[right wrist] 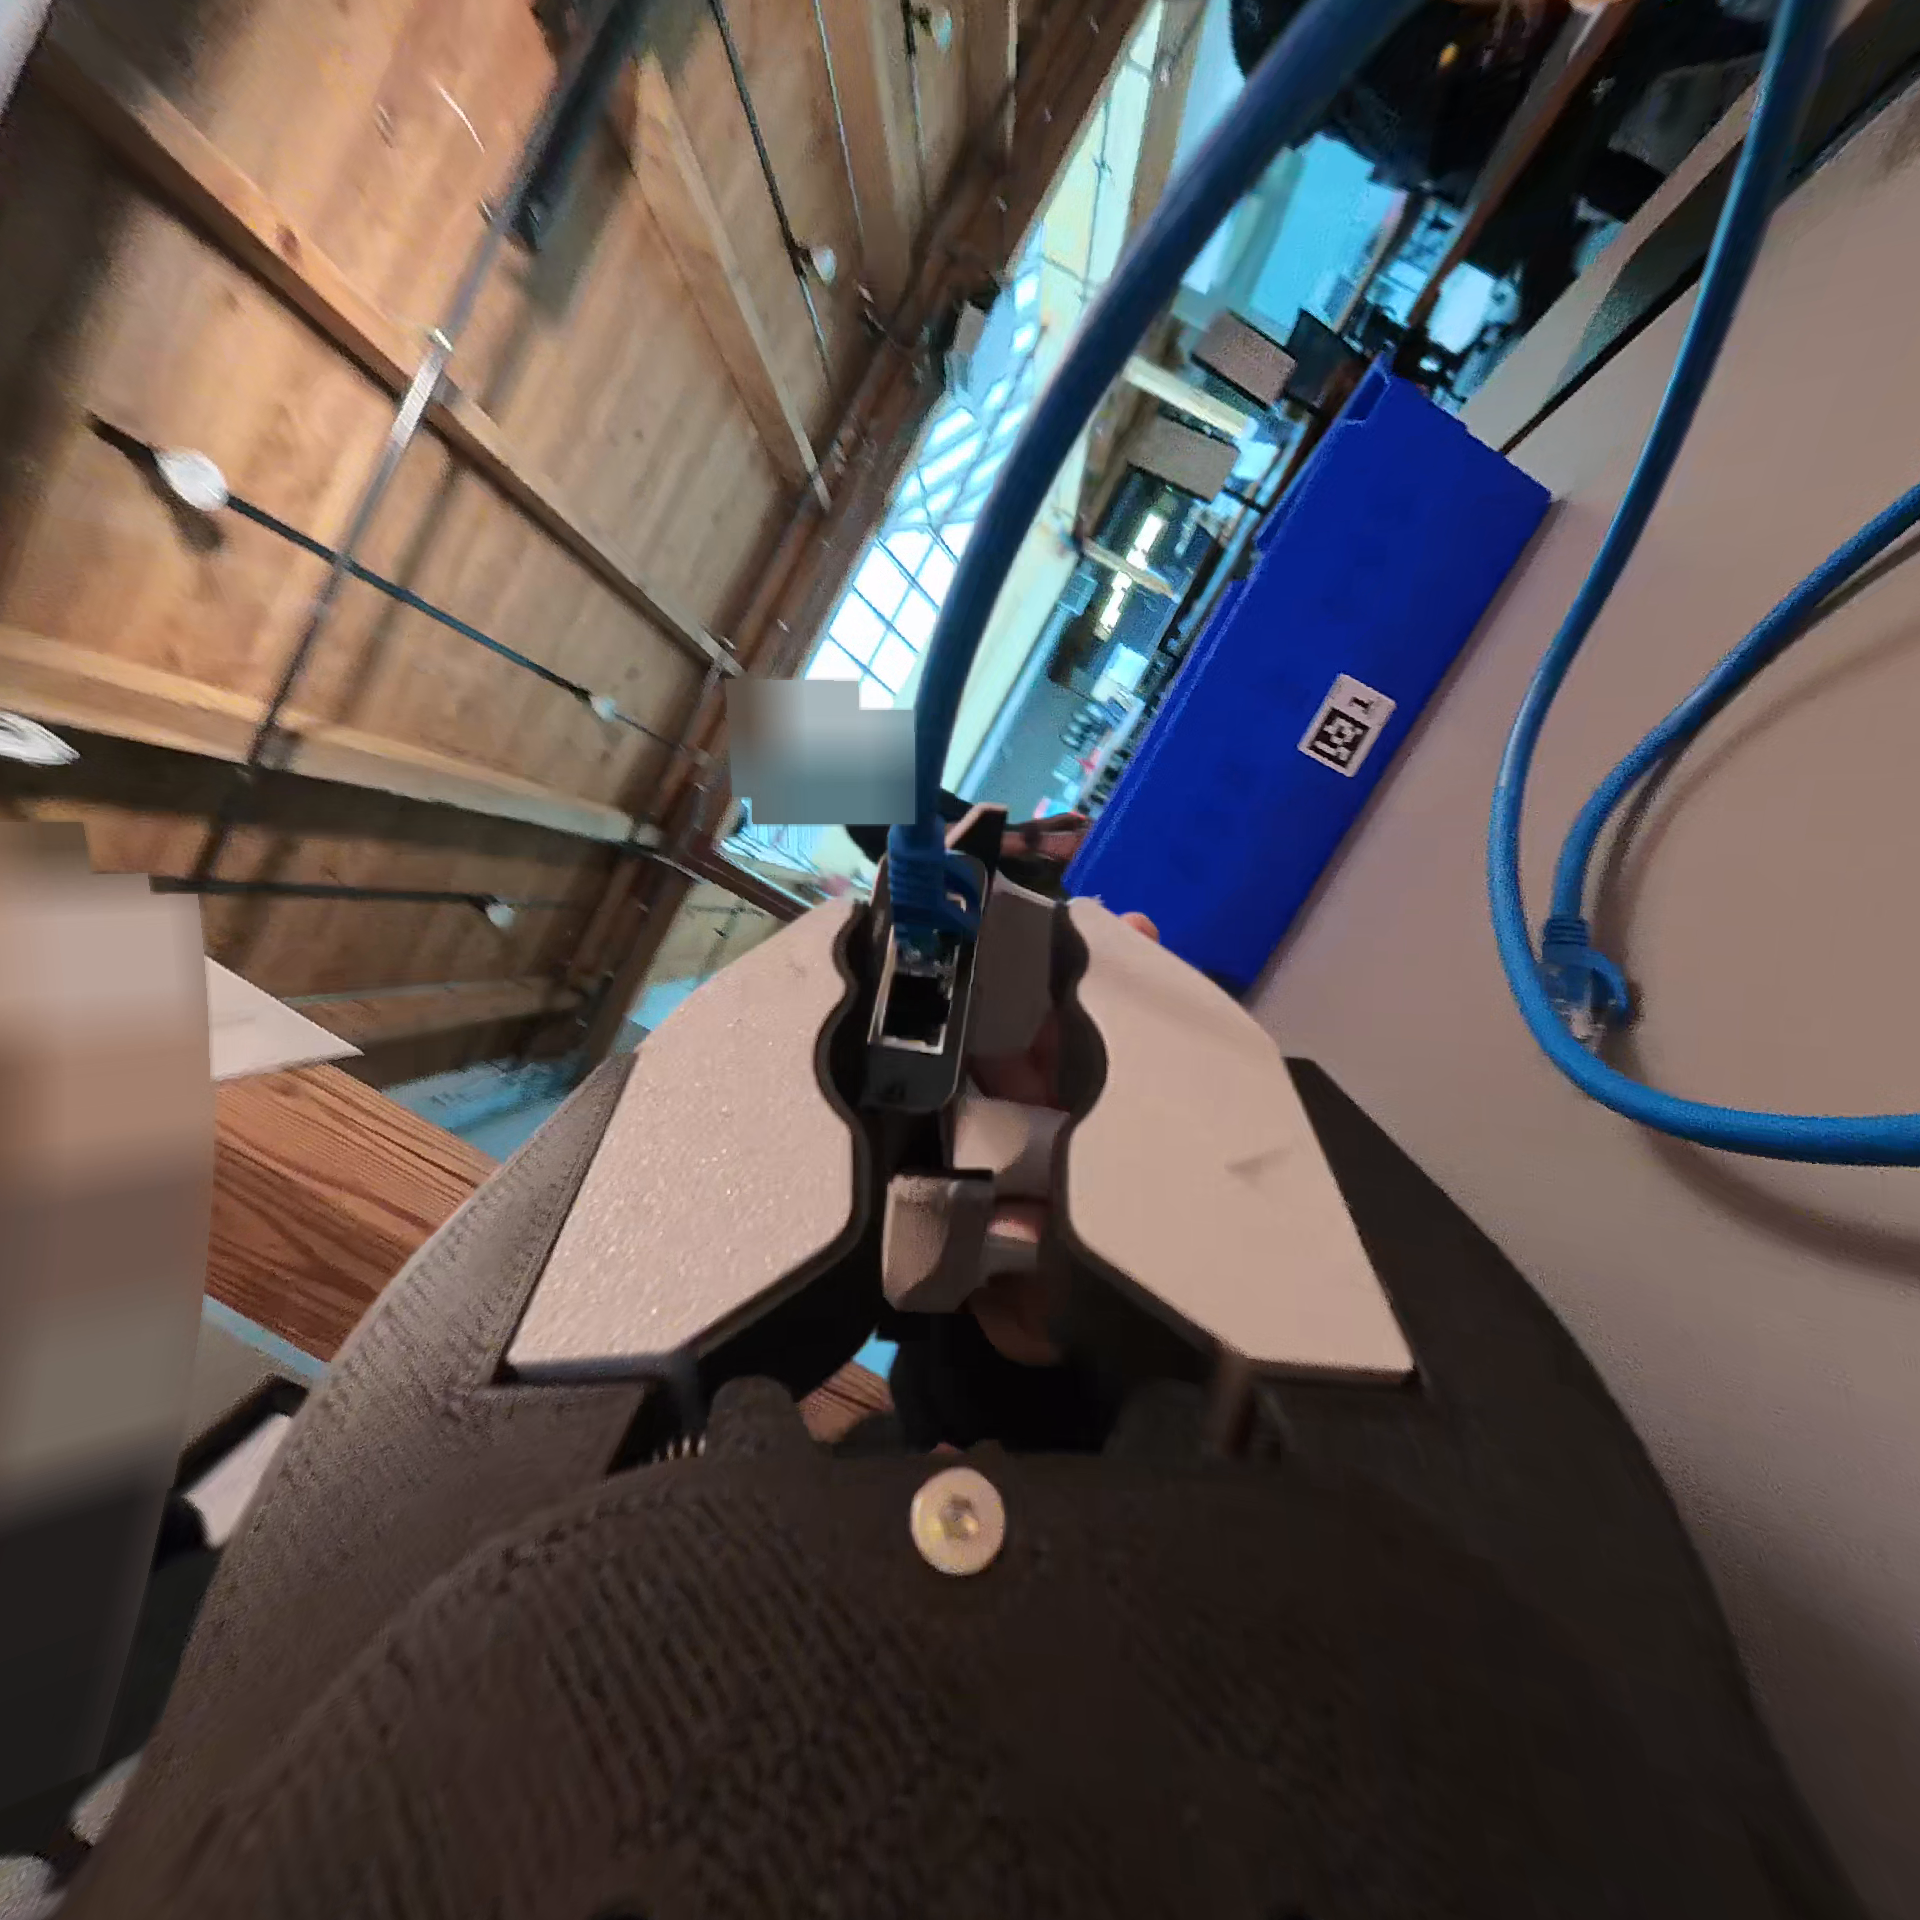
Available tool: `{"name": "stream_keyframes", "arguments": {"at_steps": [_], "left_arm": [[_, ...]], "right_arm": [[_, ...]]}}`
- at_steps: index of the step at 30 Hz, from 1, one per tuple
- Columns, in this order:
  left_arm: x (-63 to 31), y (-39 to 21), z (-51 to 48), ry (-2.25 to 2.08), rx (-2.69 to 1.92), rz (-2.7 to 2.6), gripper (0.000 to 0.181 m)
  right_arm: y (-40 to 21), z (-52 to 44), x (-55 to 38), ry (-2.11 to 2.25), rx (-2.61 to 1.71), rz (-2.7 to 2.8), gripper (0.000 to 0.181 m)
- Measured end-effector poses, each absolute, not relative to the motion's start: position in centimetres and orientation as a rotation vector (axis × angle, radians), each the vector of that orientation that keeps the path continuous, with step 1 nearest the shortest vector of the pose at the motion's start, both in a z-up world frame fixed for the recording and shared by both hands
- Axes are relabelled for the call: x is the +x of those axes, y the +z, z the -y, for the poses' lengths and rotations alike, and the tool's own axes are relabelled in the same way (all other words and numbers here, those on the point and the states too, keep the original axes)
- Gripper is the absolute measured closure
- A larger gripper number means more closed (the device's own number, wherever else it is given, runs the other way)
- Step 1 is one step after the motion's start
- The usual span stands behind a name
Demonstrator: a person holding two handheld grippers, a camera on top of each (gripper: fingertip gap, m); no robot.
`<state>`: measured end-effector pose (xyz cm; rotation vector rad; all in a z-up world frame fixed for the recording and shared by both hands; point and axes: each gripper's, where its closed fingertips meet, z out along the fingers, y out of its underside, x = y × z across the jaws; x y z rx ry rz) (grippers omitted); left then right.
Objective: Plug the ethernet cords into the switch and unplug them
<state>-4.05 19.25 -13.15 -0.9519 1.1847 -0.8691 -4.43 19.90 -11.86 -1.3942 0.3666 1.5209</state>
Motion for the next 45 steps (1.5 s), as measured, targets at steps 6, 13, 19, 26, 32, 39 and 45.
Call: {"name": "stream_keyframes", "arguments": {"at_steps": [6, 13, 19, 26, 32, 39, 45], "left_arm": [[-4.1, -13.0, -19.0, -0.871, -0.932, -1.194, 0.108], [-4.0, -13.0, -18.9, -0.868, -0.923, -1.198, 0.108], [-4.0, -13.2, -18.8, -0.849, -0.919, -1.209, 0.108], [-3.9, -13.3, -18.9, -0.850, -0.929, -1.210, 0.108], [-3.7, -13.8, -19.1, -0.827, -0.947, -1.228, 0.108], [-3.7, -14.0, -19.3, -0.824, -0.950, -1.233, 0.107], [-3.8, -13.6, -19.5, -0.815, -0.937, -1.208, 0.108]], "right_arm": [[-11.3, -19.7, -4.5, 1.565, -1.312, -0.395, 0.166], [-11.5, -19.6, -4.6, 1.548, -1.334, -0.413, 0.167], [-11.7, -19.5, -4.5, 1.515, -1.330, -0.432, 0.167], [-11.8, -19.7, -4.4, 1.492, -1.309, -0.446, 0.168], [-12.1, -19.6, -4.4, 1.492, -1.307, -0.423, 0.168], [-12.0, -19.6, -4.3, 1.450, -1.278, -0.375, 0.168], [-11.6, -19.8, -4.5, 1.407, -1.257, -0.333, 0.169]]}}
